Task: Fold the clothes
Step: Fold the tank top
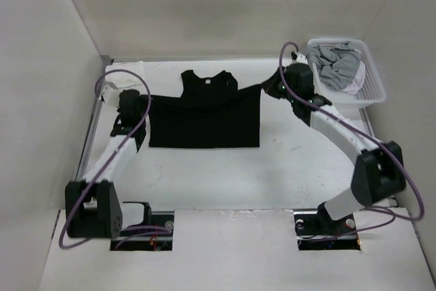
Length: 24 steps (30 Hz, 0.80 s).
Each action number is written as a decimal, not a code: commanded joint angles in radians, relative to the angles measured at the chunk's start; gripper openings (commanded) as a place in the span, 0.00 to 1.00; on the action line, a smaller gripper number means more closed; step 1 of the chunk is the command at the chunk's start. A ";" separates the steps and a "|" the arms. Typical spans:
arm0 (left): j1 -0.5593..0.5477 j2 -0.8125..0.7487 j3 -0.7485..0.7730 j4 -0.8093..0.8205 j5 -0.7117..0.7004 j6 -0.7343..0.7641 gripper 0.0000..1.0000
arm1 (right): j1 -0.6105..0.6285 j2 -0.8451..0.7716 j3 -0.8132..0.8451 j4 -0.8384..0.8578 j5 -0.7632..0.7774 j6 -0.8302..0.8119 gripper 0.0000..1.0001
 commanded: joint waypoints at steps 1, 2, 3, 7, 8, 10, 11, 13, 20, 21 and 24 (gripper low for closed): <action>0.016 0.161 0.126 0.241 -0.031 0.001 0.01 | -0.058 0.169 0.199 0.101 -0.117 -0.034 0.01; 0.020 0.227 0.170 0.258 -0.021 0.000 0.01 | -0.071 0.227 0.260 0.089 -0.128 -0.034 0.01; 0.021 0.270 0.203 0.268 -0.017 0.001 0.01 | -0.083 0.287 0.325 0.075 -0.134 -0.034 0.01; 0.020 0.494 0.376 0.306 -0.015 0.033 0.02 | -0.110 0.503 0.549 0.022 -0.148 -0.025 0.01; 0.021 0.555 0.422 0.311 -0.015 0.039 0.06 | -0.114 0.554 0.598 0.016 -0.143 -0.021 0.02; 0.026 0.635 0.476 0.323 -0.002 0.049 0.15 | -0.118 0.650 0.682 0.012 -0.129 -0.004 0.10; 0.032 0.658 0.491 0.329 0.008 0.055 0.23 | -0.118 0.690 0.716 0.011 -0.125 0.008 0.17; 0.039 0.664 0.488 0.343 0.026 0.056 0.33 | -0.118 0.732 0.741 0.014 -0.120 0.025 0.35; -0.016 0.344 0.116 0.421 0.025 0.067 0.36 | -0.098 0.477 0.365 0.119 -0.034 0.006 0.43; -0.032 0.289 0.035 0.424 0.017 0.061 0.35 | -0.083 0.421 0.282 0.152 -0.030 0.004 0.35; -0.050 0.154 -0.191 0.416 0.018 0.029 0.29 | -0.039 0.257 0.018 0.254 -0.019 0.042 0.05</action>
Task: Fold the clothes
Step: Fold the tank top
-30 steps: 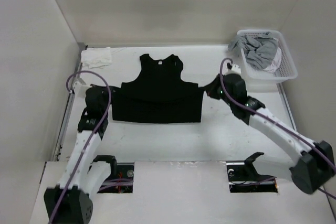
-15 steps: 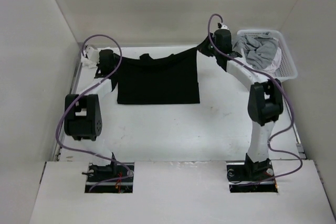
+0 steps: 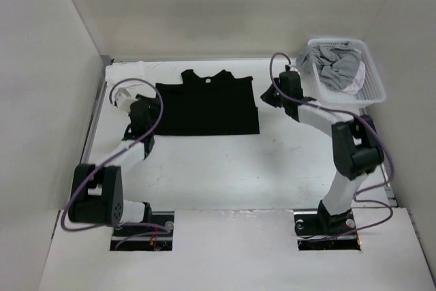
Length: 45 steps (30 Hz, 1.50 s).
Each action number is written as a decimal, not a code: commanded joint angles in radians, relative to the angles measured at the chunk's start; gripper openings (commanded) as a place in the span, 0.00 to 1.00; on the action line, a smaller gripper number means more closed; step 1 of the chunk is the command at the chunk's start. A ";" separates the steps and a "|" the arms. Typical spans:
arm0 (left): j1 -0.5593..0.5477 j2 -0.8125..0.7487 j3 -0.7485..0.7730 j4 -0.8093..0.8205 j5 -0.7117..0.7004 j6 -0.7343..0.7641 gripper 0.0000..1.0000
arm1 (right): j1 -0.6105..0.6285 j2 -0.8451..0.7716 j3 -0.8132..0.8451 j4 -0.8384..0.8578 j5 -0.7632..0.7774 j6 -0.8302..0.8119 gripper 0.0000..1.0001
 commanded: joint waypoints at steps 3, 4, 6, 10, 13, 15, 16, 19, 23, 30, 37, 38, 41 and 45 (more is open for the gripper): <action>0.038 -0.182 -0.289 0.025 0.060 -0.065 0.28 | 0.099 -0.279 -0.338 0.260 0.038 0.045 0.01; 0.067 -0.199 -0.328 0.022 0.100 -0.079 0.28 | 0.109 -0.301 -0.375 0.274 0.041 0.049 0.01; 0.130 -0.196 -0.372 0.033 0.185 -0.096 0.32 | 0.132 -0.345 -0.450 0.294 0.049 0.046 0.02; 0.199 -0.115 -0.406 0.127 0.325 -0.130 0.35 | 0.145 -0.394 -0.538 0.312 0.044 0.049 0.06; 0.207 -0.071 -0.428 0.212 0.354 -0.162 0.36 | 0.145 -0.401 -0.573 0.323 0.037 0.052 0.08; 0.209 -0.046 -0.431 0.243 0.356 -0.176 0.36 | 0.145 -0.390 -0.584 0.331 0.035 0.054 0.09; 0.210 -0.034 -0.428 0.252 0.356 -0.179 0.36 | 0.146 -0.379 -0.585 0.335 0.035 0.055 0.09; 0.212 0.005 -0.408 0.276 0.344 -0.193 0.34 | 0.151 -0.353 -0.584 0.343 0.027 0.066 0.09; 0.212 0.060 -0.380 0.287 0.333 -0.211 0.25 | 0.152 -0.361 -0.587 0.348 0.029 0.072 0.13; 0.215 0.126 -0.376 0.345 0.298 -0.239 0.13 | 0.152 -0.382 -0.627 0.334 0.041 0.097 0.36; 0.223 0.161 -0.386 0.396 0.296 -0.266 0.06 | 0.152 -0.378 -0.662 0.299 0.059 0.120 0.45; 0.223 0.157 -0.389 0.398 0.298 -0.265 0.05 | 0.152 -0.378 -0.665 0.294 0.059 0.121 0.46; 0.223 0.130 -0.402 0.395 0.293 -0.256 0.03 | 0.156 -0.370 -0.670 0.283 0.061 0.126 0.47; 0.227 0.115 -0.406 0.390 0.292 -0.246 0.02 | 0.156 -0.347 -0.647 0.265 0.061 0.140 0.46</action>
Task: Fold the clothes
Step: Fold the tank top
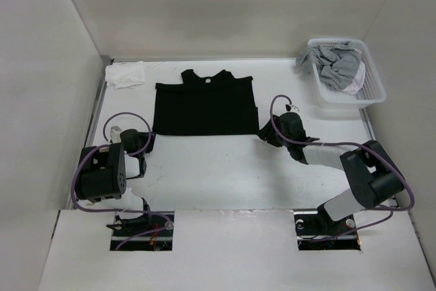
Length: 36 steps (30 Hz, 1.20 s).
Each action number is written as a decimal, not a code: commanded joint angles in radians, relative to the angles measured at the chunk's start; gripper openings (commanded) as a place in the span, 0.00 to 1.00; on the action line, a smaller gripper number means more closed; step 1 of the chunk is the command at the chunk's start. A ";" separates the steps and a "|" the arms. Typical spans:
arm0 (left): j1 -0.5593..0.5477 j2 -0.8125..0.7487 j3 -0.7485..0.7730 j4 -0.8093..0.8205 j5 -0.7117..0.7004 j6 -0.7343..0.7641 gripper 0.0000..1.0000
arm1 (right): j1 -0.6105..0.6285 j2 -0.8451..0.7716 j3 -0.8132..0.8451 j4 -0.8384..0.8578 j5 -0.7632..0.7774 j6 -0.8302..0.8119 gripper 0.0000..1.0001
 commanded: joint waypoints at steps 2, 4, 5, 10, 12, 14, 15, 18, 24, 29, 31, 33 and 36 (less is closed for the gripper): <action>0.011 -0.036 -0.005 0.055 -0.015 0.007 0.01 | 0.007 0.044 0.047 -0.014 0.018 0.023 0.45; 0.008 -0.036 -0.003 0.059 -0.016 0.007 0.00 | 0.007 0.085 0.068 -0.008 0.016 0.034 0.44; 0.008 -0.035 -0.002 0.059 -0.016 0.007 0.00 | 0.001 0.105 0.076 -0.002 0.016 0.045 0.43; 0.007 -0.016 0.000 0.058 -0.015 0.010 0.00 | -0.013 0.179 0.102 0.035 0.003 0.073 0.40; 0.007 -0.009 0.001 0.062 -0.012 0.010 0.00 | -0.015 0.199 0.111 0.036 -0.004 0.082 0.37; 0.007 -0.007 0.003 0.062 -0.010 0.010 0.00 | -0.016 0.208 0.114 0.040 -0.001 0.086 0.32; 0.005 -0.012 0.006 0.057 -0.009 0.010 0.00 | -0.018 0.213 0.114 0.041 0.007 0.089 0.28; 0.002 -0.033 0.009 0.052 -0.009 0.013 0.00 | -0.019 0.217 0.113 0.050 0.016 0.103 0.18; -0.012 -0.142 0.007 0.023 0.010 0.027 0.00 | -0.013 0.136 0.076 0.079 0.084 0.086 0.04; 0.001 -0.434 0.035 -0.208 0.076 0.039 0.00 | 0.013 -0.142 0.016 0.009 0.133 0.013 0.03; 0.011 -0.618 0.069 -0.355 0.091 0.057 0.00 | 0.034 -0.310 0.012 -0.095 0.163 -0.027 0.03; 0.011 -0.795 0.127 -0.519 0.088 0.091 0.00 | 0.077 -0.495 0.028 -0.222 0.212 -0.070 0.03; -0.024 -0.987 0.229 -0.734 0.058 0.191 0.00 | 0.145 -0.712 0.085 -0.408 0.285 -0.121 0.05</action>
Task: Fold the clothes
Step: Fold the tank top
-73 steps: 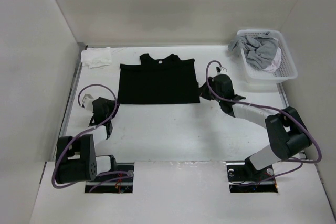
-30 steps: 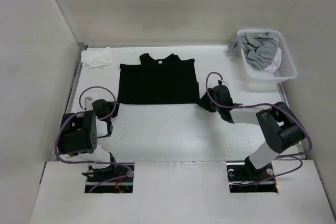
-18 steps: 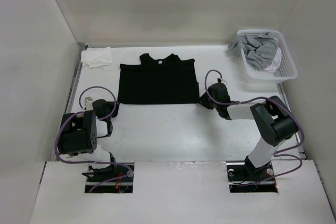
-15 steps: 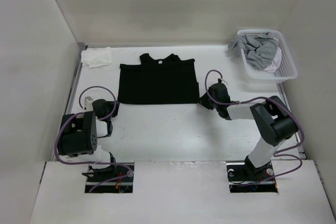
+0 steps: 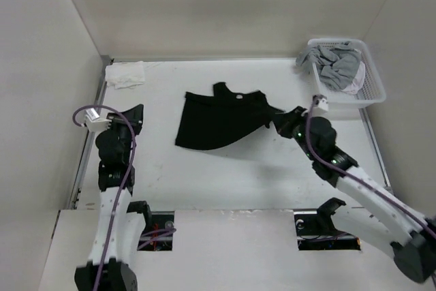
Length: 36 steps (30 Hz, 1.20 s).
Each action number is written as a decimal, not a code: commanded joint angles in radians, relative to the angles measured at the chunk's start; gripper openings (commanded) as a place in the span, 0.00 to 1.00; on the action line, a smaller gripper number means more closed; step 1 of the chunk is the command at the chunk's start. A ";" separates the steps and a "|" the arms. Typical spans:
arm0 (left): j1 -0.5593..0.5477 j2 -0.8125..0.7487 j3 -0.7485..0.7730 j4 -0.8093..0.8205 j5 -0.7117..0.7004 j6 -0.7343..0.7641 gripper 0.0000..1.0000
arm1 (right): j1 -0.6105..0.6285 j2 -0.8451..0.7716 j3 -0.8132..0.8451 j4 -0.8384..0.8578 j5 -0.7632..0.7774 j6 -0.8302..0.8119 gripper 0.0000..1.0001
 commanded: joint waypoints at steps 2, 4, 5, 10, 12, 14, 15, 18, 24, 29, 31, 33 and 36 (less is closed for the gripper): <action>-0.077 -0.182 0.123 -0.366 -0.072 0.151 0.01 | 0.058 -0.198 0.089 -0.271 0.098 -0.091 0.05; -0.112 -0.203 0.070 -0.421 -0.106 0.140 0.04 | 0.061 -0.215 0.078 -0.305 0.077 -0.088 0.05; -0.127 -0.197 0.034 -0.423 -0.096 0.133 0.06 | 0.061 -0.218 0.057 -0.307 0.065 -0.082 0.05; -0.209 -0.061 -0.098 -0.362 0.033 0.148 0.19 | 0.067 -0.238 -0.098 -0.298 0.058 0.004 0.05; -0.245 -0.023 -0.127 -0.357 0.088 0.176 0.20 | 0.081 -0.261 -0.144 -0.302 0.058 0.038 0.05; -0.302 -0.001 -0.159 -0.350 0.119 0.195 0.24 | 0.093 -0.282 -0.179 -0.311 0.069 0.055 0.05; -0.334 0.010 -0.171 -0.349 0.122 0.202 0.25 | 0.093 -0.290 -0.193 -0.313 0.072 0.062 0.05; -0.440 0.062 -0.196 -0.270 0.096 0.212 0.34 | 0.093 -0.299 -0.222 -0.302 0.072 0.085 0.06; -0.577 0.301 -0.135 0.012 0.010 0.284 0.41 | 0.099 -0.264 -0.224 -0.255 0.066 0.087 0.06; -0.643 0.560 -0.083 0.189 -0.050 0.338 0.39 | 0.102 -0.250 -0.224 -0.236 0.058 0.088 0.06; -0.641 0.629 -0.084 0.258 -0.051 0.323 0.39 | 0.107 -0.250 -0.229 -0.233 0.058 0.090 0.06; -0.637 0.678 -0.087 0.308 -0.045 0.297 0.38 | 0.108 -0.253 -0.233 -0.232 0.058 0.092 0.06; -0.638 0.732 -0.075 0.329 -0.039 0.280 0.36 | 0.109 -0.262 -0.238 -0.232 0.058 0.095 0.06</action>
